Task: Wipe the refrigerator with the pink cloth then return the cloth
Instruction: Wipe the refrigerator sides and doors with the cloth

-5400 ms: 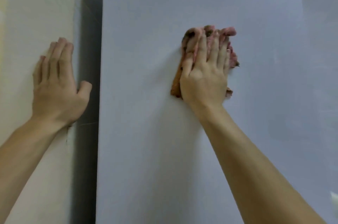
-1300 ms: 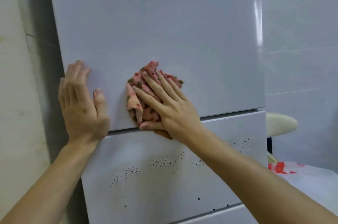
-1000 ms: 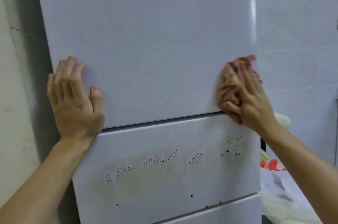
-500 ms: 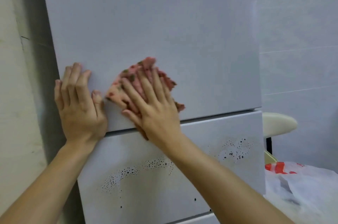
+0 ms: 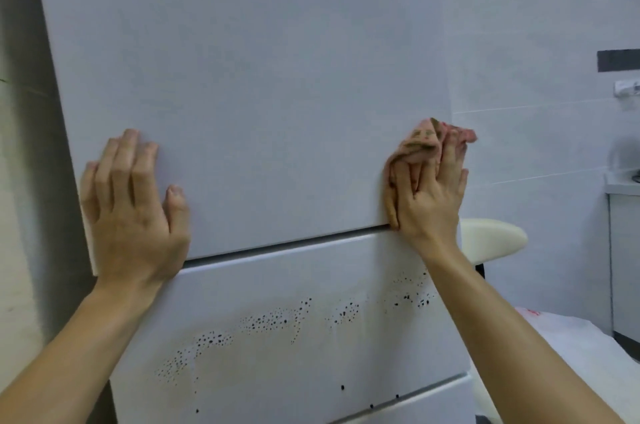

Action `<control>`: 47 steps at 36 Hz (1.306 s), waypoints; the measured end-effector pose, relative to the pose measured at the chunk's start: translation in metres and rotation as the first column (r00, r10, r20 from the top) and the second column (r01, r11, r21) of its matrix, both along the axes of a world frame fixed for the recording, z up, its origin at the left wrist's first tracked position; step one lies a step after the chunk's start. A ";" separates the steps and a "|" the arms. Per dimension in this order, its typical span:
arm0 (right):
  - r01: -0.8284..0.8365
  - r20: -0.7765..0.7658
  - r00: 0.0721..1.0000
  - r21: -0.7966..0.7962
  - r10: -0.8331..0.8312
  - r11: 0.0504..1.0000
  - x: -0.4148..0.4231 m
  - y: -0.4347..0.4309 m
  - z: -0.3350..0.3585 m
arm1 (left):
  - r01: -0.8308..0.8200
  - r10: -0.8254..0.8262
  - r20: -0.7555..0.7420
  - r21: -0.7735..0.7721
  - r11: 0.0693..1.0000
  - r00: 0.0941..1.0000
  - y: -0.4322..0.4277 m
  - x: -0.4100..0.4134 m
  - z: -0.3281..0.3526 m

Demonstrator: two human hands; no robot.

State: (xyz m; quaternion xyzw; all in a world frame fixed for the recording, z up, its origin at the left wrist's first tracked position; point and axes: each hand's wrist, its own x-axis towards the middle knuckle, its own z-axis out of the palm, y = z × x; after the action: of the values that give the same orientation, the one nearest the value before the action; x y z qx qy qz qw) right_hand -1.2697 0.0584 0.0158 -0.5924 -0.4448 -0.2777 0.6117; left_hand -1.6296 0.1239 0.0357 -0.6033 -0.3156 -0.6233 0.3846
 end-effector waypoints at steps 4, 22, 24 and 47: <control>0.013 -0.215 0.977 0.043 -0.003 0.999 -0.010 -0.002 0.029 | 0.000 0.000 -0.023 -0.015 1.000 1.000 -0.004 -0.006 0.003; 0.046 -0.150 0.988 0.070 -0.035 0.996 -0.012 0.004 -0.005 | -0.044 0.045 -0.032 0.026 0.999 0.998 0.003 -0.006 0.002; 0.049 -0.178 0.983 0.050 -0.039 0.998 -0.013 0.003 -0.010 | -0.035 0.036 -0.033 0.025 0.999 0.999 0.002 -0.007 0.002; -0.069 0.522 0.852 0.214 -0.054 0.974 -0.251 0.054 0.095 | -0.087 0.082 -0.053 -0.110 0.990 0.995 0.003 -0.081 -0.008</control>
State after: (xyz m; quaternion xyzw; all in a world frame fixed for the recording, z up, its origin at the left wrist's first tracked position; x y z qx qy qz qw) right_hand -1.5209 0.1120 0.1108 -0.4194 -0.5626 -0.4746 0.5314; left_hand -1.7104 0.1270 0.0279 -0.6249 -0.3662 -0.5729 0.3836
